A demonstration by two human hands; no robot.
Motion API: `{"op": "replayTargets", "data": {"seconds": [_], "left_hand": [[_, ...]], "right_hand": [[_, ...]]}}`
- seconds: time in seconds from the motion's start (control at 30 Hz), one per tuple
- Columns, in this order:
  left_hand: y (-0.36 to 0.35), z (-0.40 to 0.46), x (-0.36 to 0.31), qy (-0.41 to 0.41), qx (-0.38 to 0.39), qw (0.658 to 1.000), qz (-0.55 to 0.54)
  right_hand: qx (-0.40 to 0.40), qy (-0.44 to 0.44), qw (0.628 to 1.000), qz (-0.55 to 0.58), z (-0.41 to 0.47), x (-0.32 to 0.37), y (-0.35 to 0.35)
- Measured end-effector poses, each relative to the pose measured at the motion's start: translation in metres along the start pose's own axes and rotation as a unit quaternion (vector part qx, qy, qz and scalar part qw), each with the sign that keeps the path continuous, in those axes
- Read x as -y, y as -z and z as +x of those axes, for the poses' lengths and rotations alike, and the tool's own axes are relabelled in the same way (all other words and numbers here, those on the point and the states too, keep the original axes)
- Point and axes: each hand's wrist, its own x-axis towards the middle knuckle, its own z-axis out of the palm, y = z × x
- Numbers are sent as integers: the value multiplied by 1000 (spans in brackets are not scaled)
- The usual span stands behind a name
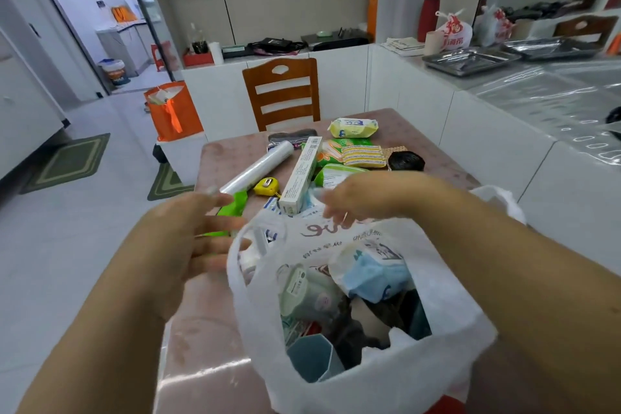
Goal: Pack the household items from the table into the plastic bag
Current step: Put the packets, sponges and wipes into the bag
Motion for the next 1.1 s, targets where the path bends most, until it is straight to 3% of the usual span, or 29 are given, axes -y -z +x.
{"op": "replayTargets", "data": {"seconds": [0.17, 0.3, 0.4, 0.53, 0.67, 0.8, 0.9, 0.97, 1.1], "left_hand": [[-12, 54, -42, -20, -11, 996, 86], [-44, 111, -61, 27, 64, 995, 69], [-74, 158, -47, 105, 115, 986, 52], [-105, 198, -2, 173, 114, 976, 72], [-116, 217, 28, 204, 105, 971, 63], [-117, 228, 45, 190, 86, 975, 78], [-118, 230, 55, 186, 78, 976, 82], [-119, 231, 60, 188, 77, 975, 89], [-118, 234, 68, 190, 75, 974, 96]], "right_hand": [[-90, 12, 989, 118, 15, 5, 79], [-98, -46, 970, 220, 68, -21, 111], [-63, -153, 953, 254, 116, -58, 99], [-44, -203, 965, 161, 157, -98, 60], [-6, -241, 929, 280, 193, -114, 29], [-53, -242, 940, 236, 249, -147, 1], [-118, -223, 883, 397, 268, -166, -9], [-159, -231, 850, 447, 268, -173, -13], [-179, -213, 858, 432, 250, -165, -4]]}}
